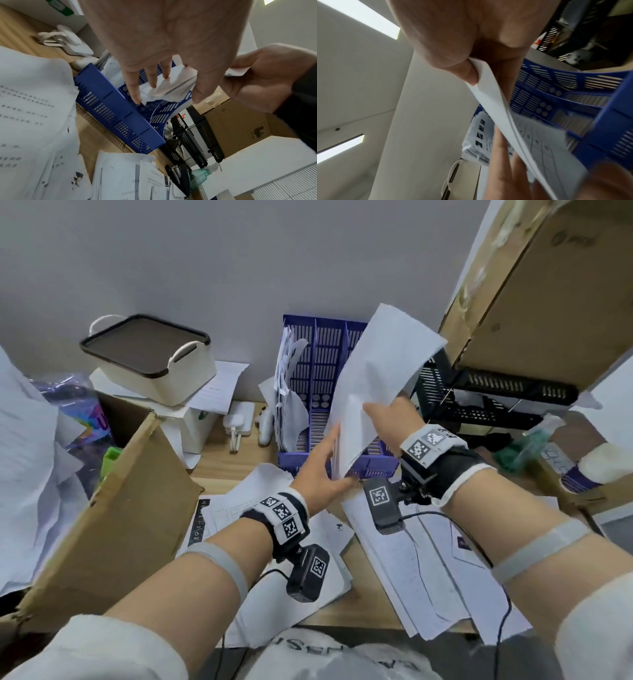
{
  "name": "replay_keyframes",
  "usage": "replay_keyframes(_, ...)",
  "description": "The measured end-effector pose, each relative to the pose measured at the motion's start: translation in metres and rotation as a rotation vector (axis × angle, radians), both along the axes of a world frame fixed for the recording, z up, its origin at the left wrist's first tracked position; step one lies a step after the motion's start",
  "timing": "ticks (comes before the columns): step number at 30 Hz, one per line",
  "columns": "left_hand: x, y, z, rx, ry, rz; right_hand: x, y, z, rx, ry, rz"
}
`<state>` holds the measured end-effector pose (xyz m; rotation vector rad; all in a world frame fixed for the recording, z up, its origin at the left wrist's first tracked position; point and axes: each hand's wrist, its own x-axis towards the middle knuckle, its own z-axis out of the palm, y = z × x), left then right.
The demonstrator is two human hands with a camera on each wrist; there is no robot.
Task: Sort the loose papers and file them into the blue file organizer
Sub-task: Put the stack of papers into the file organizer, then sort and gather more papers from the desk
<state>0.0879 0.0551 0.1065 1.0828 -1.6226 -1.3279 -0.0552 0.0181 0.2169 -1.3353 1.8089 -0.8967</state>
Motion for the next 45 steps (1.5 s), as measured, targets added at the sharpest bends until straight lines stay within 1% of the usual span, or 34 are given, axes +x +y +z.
replay_keyframes(3,0.000,-0.008,-0.007,0.049,-0.035,0.045,0.001,-0.012,0.008,-0.033,0.023,0.036)
replay_keyframes(6,-0.003,-0.021,-0.014,0.077,-0.030,0.065,0.000,-0.033,0.006,-0.016,0.010,0.083)
replay_keyframes(11,-0.011,-0.053,-0.031,0.148,-0.043,0.146,-0.002,-0.079,-0.009,-0.012,0.022,0.107)
replay_keyframes(14,-0.016,-0.073,-0.037,0.197,-0.112,0.229,-0.001,-0.110,-0.021,0.003,0.035,0.111)
replay_keyframes(16,-0.016,-0.085,-0.042,0.246,-0.205,0.283,0.002,-0.126,-0.029,0.003,0.072,0.138)
replay_keyframes(18,-0.015,-0.092,-0.048,0.307,-0.255,0.323,0.008,-0.134,-0.038,-0.022,0.120,0.171)
replay_keyframes(20,-0.015,-0.093,-0.055,0.364,-0.262,0.310,0.013,-0.138,-0.048,-0.057,0.113,0.165)
replay_keyframes(22,-0.016,-0.091,-0.059,0.448,-0.154,0.291,0.015,-0.138,-0.060,-0.075,0.049,0.148)
replay_keyframes(24,-0.016,-0.089,-0.067,0.482,-0.123,0.292,0.014,-0.134,-0.073,-0.051,0.015,0.161)
replay_keyframes(25,-0.015,-0.089,-0.070,0.478,-0.158,0.297,0.014,-0.132,-0.080,-0.022,0.054,0.197)
replay_keyframes(27,-0.013,-0.086,-0.075,0.481,-0.173,0.315,0.013,-0.132,-0.092,0.068,0.221,0.278)
replay_keyframes(28,-0.011,-0.084,-0.077,0.492,-0.166,0.318,0.013,-0.133,-0.096,0.108,0.277,0.273)
replay_keyframes(30,-0.004,-0.078,-0.078,0.501,-0.166,0.338,0.014,-0.135,-0.096,0.125,0.280,0.213)
replay_keyframes(32,0.006,-0.068,-0.078,0.520,-0.186,0.370,0.018,-0.134,-0.094,0.055,0.228,0.177)
replay_keyframes(34,0.021,-0.056,-0.084,0.538,-0.218,0.411,0.024,-0.129,-0.095,-0.017,0.204,0.229)
replay_keyframes(35,0.030,-0.049,-0.089,0.547,-0.243,0.439,0.028,-0.125,-0.097,-0.021,0.234,0.271)
replay_keyframes(36,0.039,-0.042,-0.094,0.550,-0.272,0.475,0.030,-0.121,-0.101,0.007,0.266,0.295)
replay_keyframes(38,0.060,-0.027,-0.103,0.563,-0.365,0.549,0.034,-0.108,-0.114,0.133,0.292,0.268)
replay_keyframes(39,0.071,-0.019,-0.108,0.570,-0.432,0.591,0.036,-0.097,-0.122,0.204,0.306,0.260)
replay_keyframes(40,0.083,-0.009,-0.113,0.576,-0.507,0.637,0.038,-0.085,-0.132,0.278,0.318,0.293)
replay_keyframes(42,0.105,0.012,-0.118,0.626,-0.665,0.738,0.044,-0.053,-0.151,0.457,0.311,0.448)
replay_keyframes(43,0.116,0.023,-0.120,0.678,-0.719,0.784,0.047,-0.034,-0.158,0.550,0.339,0.540)
replay_keyframes(45,0.132,0.044,-0.122,0.805,-0.754,0.838,0.052,0.000,-0.175,0.659,0.516,0.684)
